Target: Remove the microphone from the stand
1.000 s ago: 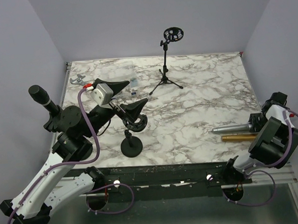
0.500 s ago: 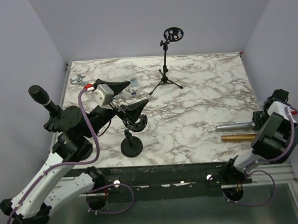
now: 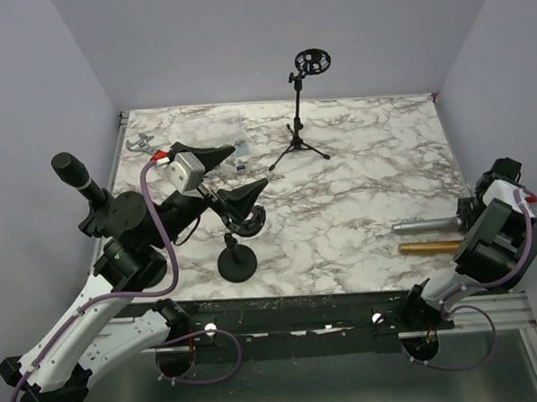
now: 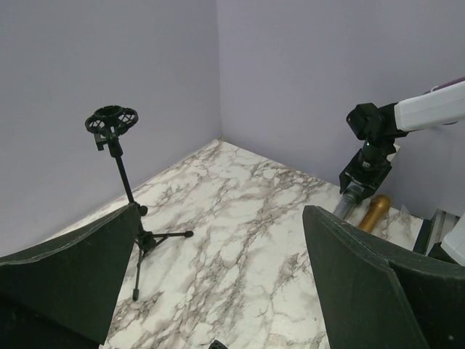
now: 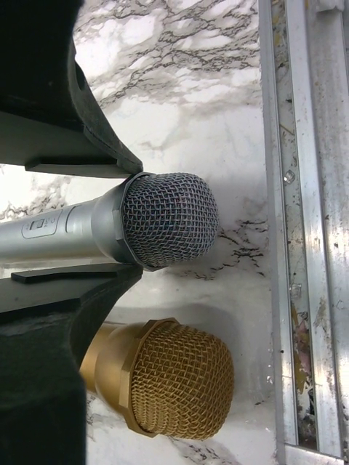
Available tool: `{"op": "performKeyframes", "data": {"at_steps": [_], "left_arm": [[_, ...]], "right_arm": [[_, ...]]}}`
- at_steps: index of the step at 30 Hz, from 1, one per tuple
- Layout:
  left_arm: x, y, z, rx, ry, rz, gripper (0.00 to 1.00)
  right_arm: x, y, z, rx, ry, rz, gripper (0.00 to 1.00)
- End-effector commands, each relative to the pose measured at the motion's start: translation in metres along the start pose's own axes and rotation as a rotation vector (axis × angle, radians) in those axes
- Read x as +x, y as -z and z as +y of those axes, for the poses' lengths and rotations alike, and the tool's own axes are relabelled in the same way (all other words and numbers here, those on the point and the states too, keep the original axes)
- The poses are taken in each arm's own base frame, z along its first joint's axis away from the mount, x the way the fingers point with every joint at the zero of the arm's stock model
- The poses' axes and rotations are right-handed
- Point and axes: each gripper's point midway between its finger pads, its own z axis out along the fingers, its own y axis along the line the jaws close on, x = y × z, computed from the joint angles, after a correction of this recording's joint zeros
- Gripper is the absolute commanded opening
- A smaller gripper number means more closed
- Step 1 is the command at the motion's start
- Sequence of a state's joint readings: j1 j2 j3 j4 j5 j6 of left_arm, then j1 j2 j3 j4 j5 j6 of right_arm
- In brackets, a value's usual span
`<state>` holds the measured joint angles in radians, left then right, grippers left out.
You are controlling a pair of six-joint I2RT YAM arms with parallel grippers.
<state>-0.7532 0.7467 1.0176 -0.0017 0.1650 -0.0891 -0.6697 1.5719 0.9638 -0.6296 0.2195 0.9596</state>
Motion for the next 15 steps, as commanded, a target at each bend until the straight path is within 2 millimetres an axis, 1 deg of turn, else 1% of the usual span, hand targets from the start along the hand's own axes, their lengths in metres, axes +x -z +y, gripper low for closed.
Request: {"op": "performKeyframes", "data": {"at_steps": [1,3,4,6,7,11,15], "left_arm": [[-0.002,0.002,0.002,-0.016,-0.015,-0.009,0.99],[-0.003,0.003,0.002,-0.014,-0.015,-0.012,0.99],[-0.003,0.003,0.002,-0.014,-0.015,-0.012,0.99],[-0.003,0.003,0.002,-0.014,-0.016,-0.011,0.99],[-0.002,0.003,0.002,-0.015,-0.016,-0.011,0.99],[-0.001,0.002,0.001,-0.012,-0.015,-0.008,0.99],[0.000,0.001,0.001,-0.012,-0.013,-0.004,0.99]], "right_arm": [[-0.014,-0.005,0.006,-0.031,0.025,-0.055,0.49],[-0.014,-0.004,0.006,-0.038,0.027,-0.056,0.51],[-0.014,-0.003,0.006,-0.042,0.029,-0.055,0.54],[-0.013,-0.002,0.007,-0.049,0.032,-0.053,0.55],[-0.013,-0.001,0.007,-0.050,0.034,-0.053,0.59],[-0.012,0.002,0.009,-0.074,0.042,-0.050,0.61],[-0.011,0.006,0.011,-0.107,0.047,-0.054,0.66]]}}
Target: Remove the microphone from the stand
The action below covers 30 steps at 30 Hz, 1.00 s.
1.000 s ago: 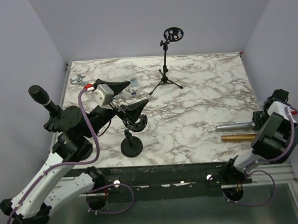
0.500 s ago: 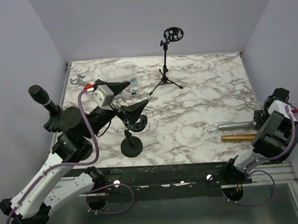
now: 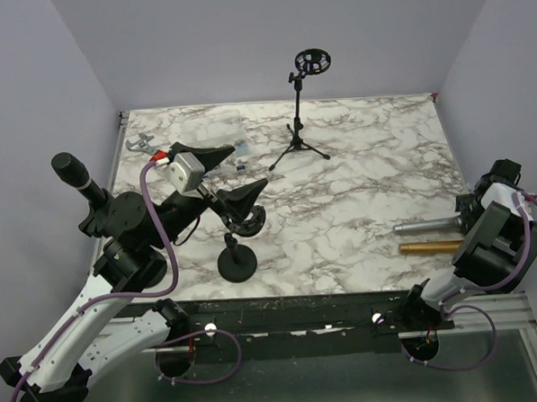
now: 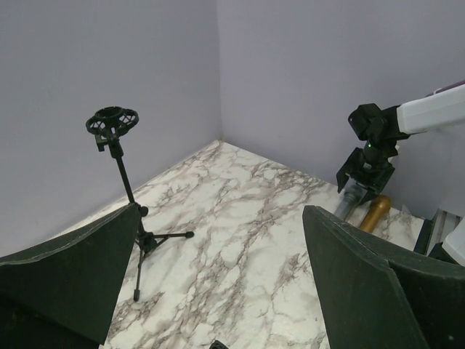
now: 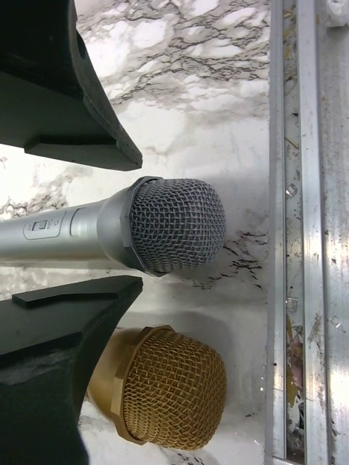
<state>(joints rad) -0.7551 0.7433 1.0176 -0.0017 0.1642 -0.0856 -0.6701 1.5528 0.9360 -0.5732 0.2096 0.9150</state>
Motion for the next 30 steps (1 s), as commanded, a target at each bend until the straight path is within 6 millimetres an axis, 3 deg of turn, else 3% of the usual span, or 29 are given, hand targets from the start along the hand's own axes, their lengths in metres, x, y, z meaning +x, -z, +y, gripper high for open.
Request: {"op": "performKeyframes", "data": {"at_steps": [1,13,20,22,26,30], "left_arm": [[0.002,0.000,0.002,-0.014,-0.009,0.001,0.99],[0.004,-0.001,0.000,-0.007,-0.006,0.008,0.99],[0.003,-0.001,-0.002,0.002,0.001,0.004,0.99],[0.003,-0.001,-0.002,0.005,0.006,0.004,0.99],[0.003,0.000,0.002,-0.016,-0.007,0.002,0.99],[0.000,0.002,0.009,-0.057,-0.025,-0.005,0.99]], "right_arm": [[-0.009,0.007,0.007,-0.066,0.015,-0.034,0.66],[-0.007,0.025,0.010,-0.112,0.026,-0.033,0.92],[0.003,0.048,0.015,-0.168,0.050,-0.018,0.95],[0.005,0.060,0.024,-0.226,0.070,-0.012,0.98],[0.020,0.100,0.065,-0.471,0.203,0.019,1.00],[0.051,0.146,0.109,-0.677,0.413,-0.018,1.00]]}}
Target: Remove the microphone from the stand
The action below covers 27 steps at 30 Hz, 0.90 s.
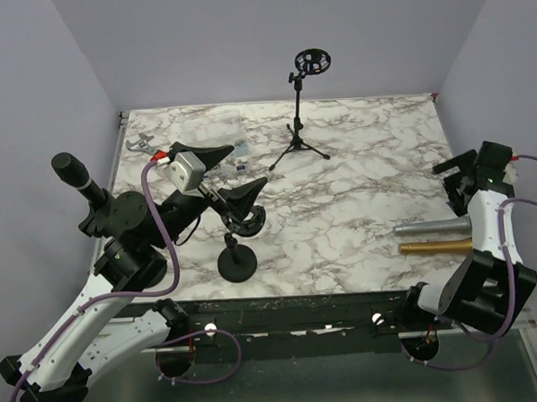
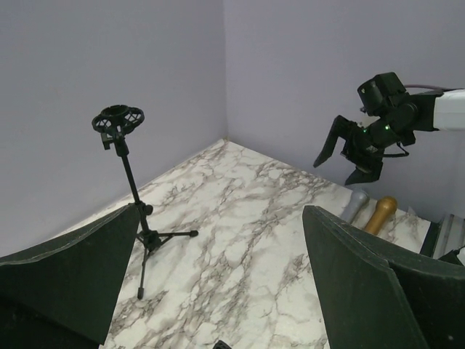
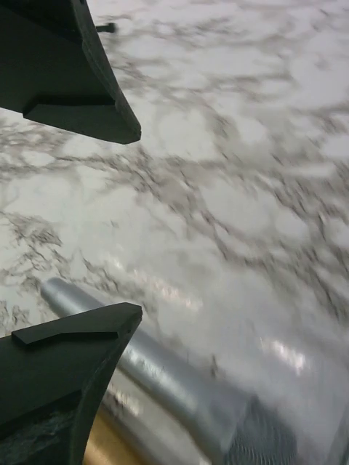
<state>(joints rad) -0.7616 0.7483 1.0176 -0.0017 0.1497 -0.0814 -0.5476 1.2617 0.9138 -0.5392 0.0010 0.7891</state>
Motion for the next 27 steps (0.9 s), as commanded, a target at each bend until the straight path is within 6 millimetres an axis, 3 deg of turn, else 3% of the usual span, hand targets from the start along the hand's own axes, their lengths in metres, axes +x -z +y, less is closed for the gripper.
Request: {"op": "performKeyframes", "data": {"at_steps": [1,5,8,12,15,20,27], "left_arm": [[-0.001,0.005,0.009,-0.052,-0.024,-0.011,0.99],[-0.001,0.007,0.011,-0.067,-0.019,-0.013,0.99],[0.003,0.006,0.012,-0.072,-0.017,-0.005,0.99],[0.005,0.004,0.013,-0.077,-0.020,0.002,0.99],[0.005,0.004,0.016,-0.089,-0.031,0.002,0.99],[0.006,0.005,0.020,-0.109,-0.052,0.004,0.99],[0.008,0.004,0.022,-0.117,-0.060,0.012,0.99]], "right_arm": [[0.025,0.032,0.088,-0.306,0.268,0.016,1.00],[0.080,0.044,0.150,-0.502,0.418,0.150,1.00],[0.140,0.061,0.200,-0.747,0.511,0.313,1.00],[0.199,0.085,0.252,-0.982,0.483,0.466,1.00],[0.233,0.095,0.286,-1.121,0.398,0.588,1.00],[0.268,0.083,0.325,-1.210,0.238,0.731,1.00],[0.283,0.054,0.347,-1.240,0.086,0.793,0.94]]}}
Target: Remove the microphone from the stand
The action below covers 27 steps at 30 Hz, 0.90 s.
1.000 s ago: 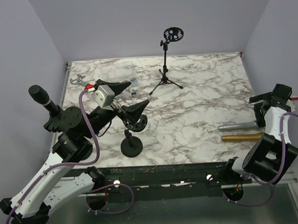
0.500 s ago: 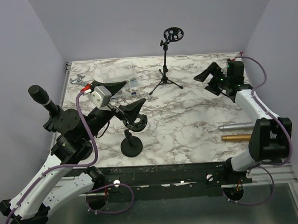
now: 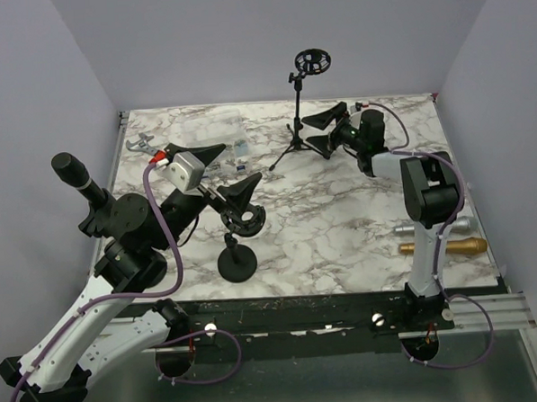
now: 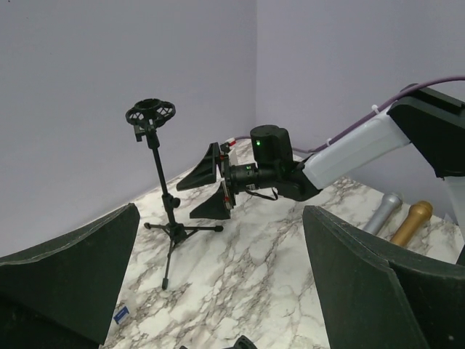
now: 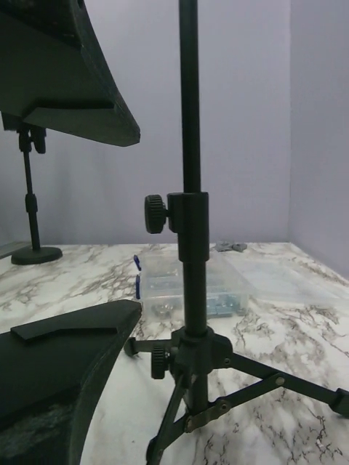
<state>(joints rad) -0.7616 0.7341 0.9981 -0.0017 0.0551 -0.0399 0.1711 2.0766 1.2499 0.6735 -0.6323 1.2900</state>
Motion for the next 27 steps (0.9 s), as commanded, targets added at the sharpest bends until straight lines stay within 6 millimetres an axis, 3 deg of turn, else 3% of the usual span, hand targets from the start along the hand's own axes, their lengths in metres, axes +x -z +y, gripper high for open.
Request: {"op": "performKeyframes", "data": {"at_steps": [1,10,27], "left_arm": [[0.005,0.000,0.004,-0.022,-0.019,0.008,0.99],[0.008,-0.003,0.001,-0.005,-0.011,0.018,0.99],[0.009,-0.004,-0.001,0.002,-0.005,0.021,0.99]], "right_arm": [[-0.011,-0.011,0.031,-0.157,-0.032,-0.010,0.93],[-0.003,-0.021,0.014,-0.206,-0.101,0.038,0.73],[0.007,-0.031,0.001,-0.230,-0.145,0.061,0.55]]}}
